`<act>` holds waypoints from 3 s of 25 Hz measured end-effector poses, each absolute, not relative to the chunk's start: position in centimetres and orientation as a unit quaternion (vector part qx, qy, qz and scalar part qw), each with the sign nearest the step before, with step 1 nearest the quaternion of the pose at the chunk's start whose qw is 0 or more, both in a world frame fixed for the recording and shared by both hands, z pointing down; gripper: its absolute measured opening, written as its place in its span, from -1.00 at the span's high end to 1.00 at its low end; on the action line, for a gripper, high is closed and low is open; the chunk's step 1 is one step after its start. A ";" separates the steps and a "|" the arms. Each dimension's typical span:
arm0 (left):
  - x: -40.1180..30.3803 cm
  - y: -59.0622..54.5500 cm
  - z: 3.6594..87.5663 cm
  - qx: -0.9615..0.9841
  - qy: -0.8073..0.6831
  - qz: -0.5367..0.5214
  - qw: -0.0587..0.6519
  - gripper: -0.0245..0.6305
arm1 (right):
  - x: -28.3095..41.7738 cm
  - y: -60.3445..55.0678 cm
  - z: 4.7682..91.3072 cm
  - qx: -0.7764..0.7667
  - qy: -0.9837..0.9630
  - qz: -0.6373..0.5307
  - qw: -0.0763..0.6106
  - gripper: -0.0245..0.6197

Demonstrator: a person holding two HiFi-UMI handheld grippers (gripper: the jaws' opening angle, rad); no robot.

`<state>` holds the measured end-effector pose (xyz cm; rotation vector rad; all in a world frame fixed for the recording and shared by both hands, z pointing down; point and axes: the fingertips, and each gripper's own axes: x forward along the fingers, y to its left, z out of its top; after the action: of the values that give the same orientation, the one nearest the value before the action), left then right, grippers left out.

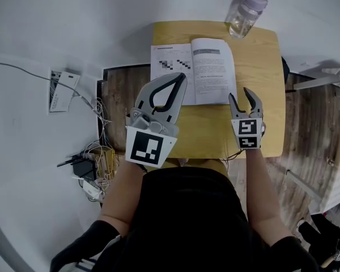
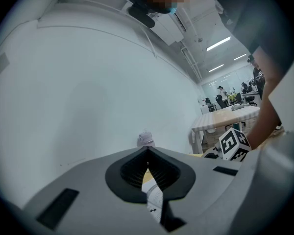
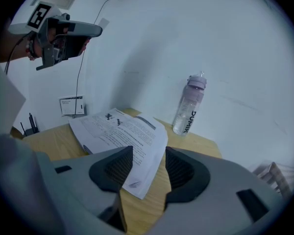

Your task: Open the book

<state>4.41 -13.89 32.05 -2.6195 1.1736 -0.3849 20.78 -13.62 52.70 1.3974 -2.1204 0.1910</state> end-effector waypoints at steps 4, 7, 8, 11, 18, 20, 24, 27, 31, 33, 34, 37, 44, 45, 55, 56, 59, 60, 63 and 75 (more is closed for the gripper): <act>4.3 -13.9 31.4 -0.896 0.406 -0.125 0.126 0.89 | 20.1 -13.9 49.8 0.523 -0.807 0.043 0.271 0.28; 4.1 -14.0 31.0 -0.894 0.410 -0.124 0.132 0.89 | 19.1 -14.1 47.5 0.513 -0.818 0.013 0.260 0.28; 4.0 -14.0 30.9 -0.894 0.410 -0.123 0.133 0.89 | 18.7 -14.0 46.8 0.511 -0.821 0.006 0.255 0.28; 3.8 -13.9 30.1 -0.893 0.412 -0.119 0.139 0.89 | 17.9 -13.8 44.5 0.510 -0.827 -0.009 0.235 0.28; 2.1 -14.0 28.1 -0.884 0.427 -0.113 0.151 0.90 | 15.7 -13.6 38.5 0.503 -0.840 -0.064 0.193 0.28; 1.7 -13.9 27.8 -0.882 0.433 -0.113 0.150 0.90 | 15.0 -13.7 36.9 0.500 -0.845 -0.071 0.176 0.28; 1.0 -13.7 27.3 -0.878 0.441 -0.111 0.152 0.89 | 13.5 -13.4 33.9 0.483 -0.856 -0.095 0.155 0.28; 0.7 -13.4 26.6 -0.875 0.446 -0.104 0.155 0.89 | 12.3 -13.0 31.6 0.466 -0.865 -0.119 0.139 0.28; 0.6 -12.6 26.3 -0.876 0.446 -0.102 0.152 0.89 | 11.0 -12.2 29.4 0.445 -0.877 -0.138 0.119 0.28; 0.7 -12.3 26.0 -0.877 0.444 -0.101 0.154 0.89 | 10.4 -11.8 28.3 0.439 -0.883 -0.134 0.100 0.28; 0.7 -12.1 25.9 -0.877 0.442 -0.101 0.156 0.89 | 10.0 -11.6 27.7 0.436 -0.885 -0.135 0.092 0.28; 0.8 -11.5 25.5 -0.879 0.437 -0.104 0.163 0.89 | 8.9 -10.8 26.3 0.425 -0.888 -0.158 0.082 0.28; 0.2 -10.1 24.9 -0.878 0.438 -0.098 0.164 0.89 | 7.5 -9.2 24.3 0.397 -0.898 -0.178 0.064 0.28; 0.3 -9.9 24.8 -0.879 0.436 -0.099 0.166 0.89 | 7.3 -9.1 24.0 0.395 -0.899 -0.177 0.058 0.28; 0.0 -9.1 24.1 -0.881 0.428 -0.104 0.175 0.89 | 5.1 -7.5 24.9 0.358 -0.914 -0.179 0.068 0.28; 0.0 -9.1 24.1 -0.881 0.426 -0.104 0.174 0.89 | 5.1 -7.5 25.1 0.359 -0.914 -0.175 0.071 0.28; 0.1 -9.2 24.0 -0.883 0.423 -0.104 0.176 0.89 | 5.2 -7.5 25.3 0.364 -0.913 -0.169 0.072 0.29; 0.2 -9.2 24.0 -0.883 0.423 -0.104 0.176 0.89 | 5.2 -7.5 25.3 0.365 -0.913 -0.168 0.070 0.32; 0.2 -9.2 24.0 -0.883 0.422 -0.105 0.176 0.89 | 5.5 -7.7 24.9 0.376 -0.911 -0.158 0.057 0.61; 0.5 -9.3 24.5 -0.888 0.416 -0.101 0.167 0.89 | 5.3 -7.9 25.1 0.365 -0.918 -0.140 0.059 0.84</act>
<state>0.52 -9.28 24.52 -2.5271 1.1835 -0.2879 5.32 -7.93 25.06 1.1059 -2.7823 -0.4244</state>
